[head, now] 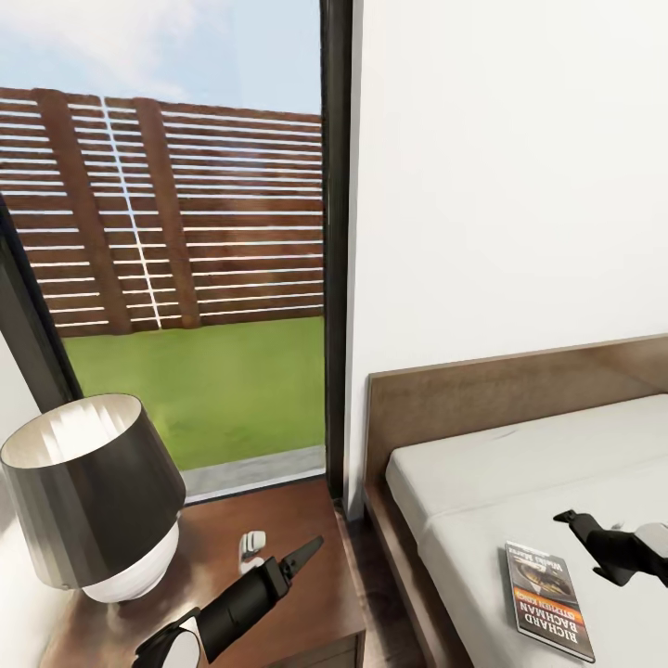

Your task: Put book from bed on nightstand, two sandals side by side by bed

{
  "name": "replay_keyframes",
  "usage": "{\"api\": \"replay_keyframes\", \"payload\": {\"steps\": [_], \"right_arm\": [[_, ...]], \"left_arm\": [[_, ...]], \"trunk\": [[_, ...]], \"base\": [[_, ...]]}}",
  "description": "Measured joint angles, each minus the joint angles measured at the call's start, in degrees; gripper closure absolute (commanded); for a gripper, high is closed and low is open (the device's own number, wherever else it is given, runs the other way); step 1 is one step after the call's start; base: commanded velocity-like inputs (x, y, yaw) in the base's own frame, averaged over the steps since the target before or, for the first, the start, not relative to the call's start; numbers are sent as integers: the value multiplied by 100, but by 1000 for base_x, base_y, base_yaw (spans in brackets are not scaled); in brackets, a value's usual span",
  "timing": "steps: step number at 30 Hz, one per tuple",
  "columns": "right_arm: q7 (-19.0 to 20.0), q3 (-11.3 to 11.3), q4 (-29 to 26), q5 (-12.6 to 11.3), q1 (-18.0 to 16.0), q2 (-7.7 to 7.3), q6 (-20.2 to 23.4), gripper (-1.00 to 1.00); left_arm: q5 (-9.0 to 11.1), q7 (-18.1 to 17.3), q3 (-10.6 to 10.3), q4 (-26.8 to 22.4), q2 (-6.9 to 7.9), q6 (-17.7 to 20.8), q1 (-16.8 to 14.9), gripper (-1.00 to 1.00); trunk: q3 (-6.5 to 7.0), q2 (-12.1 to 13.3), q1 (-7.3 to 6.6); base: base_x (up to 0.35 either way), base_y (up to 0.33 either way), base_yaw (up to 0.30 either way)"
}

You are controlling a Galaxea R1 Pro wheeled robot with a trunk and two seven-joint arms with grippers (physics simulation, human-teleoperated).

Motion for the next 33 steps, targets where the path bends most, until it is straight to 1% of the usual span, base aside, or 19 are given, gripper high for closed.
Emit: {"api": "replay_keyframes", "payload": {"steps": [21,33], "right_arm": [[-29,24,31,5,0,-60,-28,-100],[-63,29,-67,9,-2,-129,-20,-100]], "left_arm": [[0,0,-8,0,5,0,2,-100],[-1,-8,-9,0,5,0,1,-100]], "trunk": [[0,0,0],[-215,-480,263]], "base": [[0,0,0],[0,0,0]]}}
